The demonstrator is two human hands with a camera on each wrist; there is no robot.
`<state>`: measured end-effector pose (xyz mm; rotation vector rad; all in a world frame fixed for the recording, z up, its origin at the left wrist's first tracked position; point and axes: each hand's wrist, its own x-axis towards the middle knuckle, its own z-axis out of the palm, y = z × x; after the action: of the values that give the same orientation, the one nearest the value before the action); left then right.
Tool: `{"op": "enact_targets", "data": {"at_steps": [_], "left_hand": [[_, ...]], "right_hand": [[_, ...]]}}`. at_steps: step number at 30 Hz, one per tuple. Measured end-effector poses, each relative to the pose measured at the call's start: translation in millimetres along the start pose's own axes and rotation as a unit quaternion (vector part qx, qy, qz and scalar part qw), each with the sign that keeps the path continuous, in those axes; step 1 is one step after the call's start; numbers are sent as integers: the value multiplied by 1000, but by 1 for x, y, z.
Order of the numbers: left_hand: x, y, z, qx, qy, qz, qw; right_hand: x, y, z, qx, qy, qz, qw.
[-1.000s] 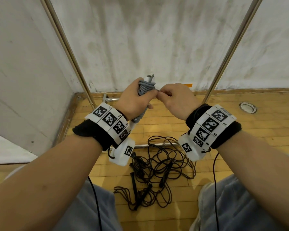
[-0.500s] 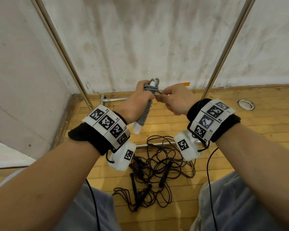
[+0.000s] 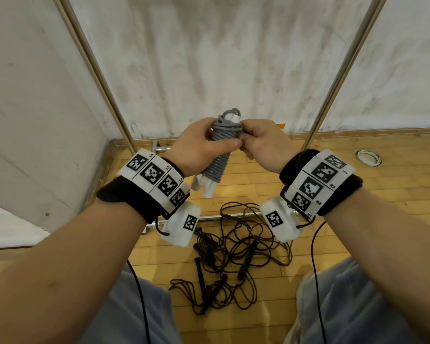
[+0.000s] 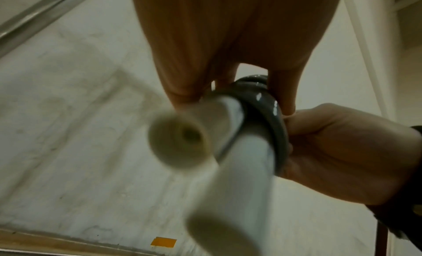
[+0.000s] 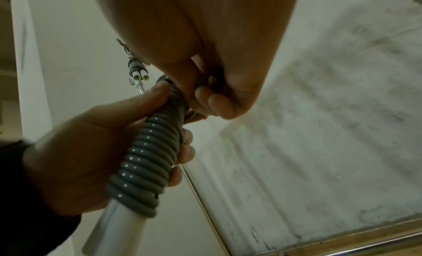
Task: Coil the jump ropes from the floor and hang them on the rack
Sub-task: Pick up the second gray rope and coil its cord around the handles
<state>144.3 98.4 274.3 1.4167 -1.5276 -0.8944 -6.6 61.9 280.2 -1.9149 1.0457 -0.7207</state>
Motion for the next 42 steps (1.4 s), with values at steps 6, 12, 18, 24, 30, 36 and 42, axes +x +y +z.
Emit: {"op": "enact_targets", "data": {"at_steps": [6,12,18,24,30,36,42], "left_hand": [[-4,3,7,2,45,13,999],[-3,6,6,-60,68,-12,996],[-4,6,11,-107,88,-11,990],[-4,4,16,-72,83,-5,994],[-5,8,16,-59,25,-6,998],[-5,8,12,-39,125,37,991],[-7,5,18,-80,133,18,988]], "right_hand": [[-1,1,0,-66,32,-5,997],[-3,-3,2,-68,50,-46,995],[-3,2,11,-75,75,-39,994],[-2,3,11,14,156,-4,988],[1,4,4,45,187,11,981],[-1,0,14,39,161,-14,986],[-3,-1,18,-2,163,-39,986]]}}
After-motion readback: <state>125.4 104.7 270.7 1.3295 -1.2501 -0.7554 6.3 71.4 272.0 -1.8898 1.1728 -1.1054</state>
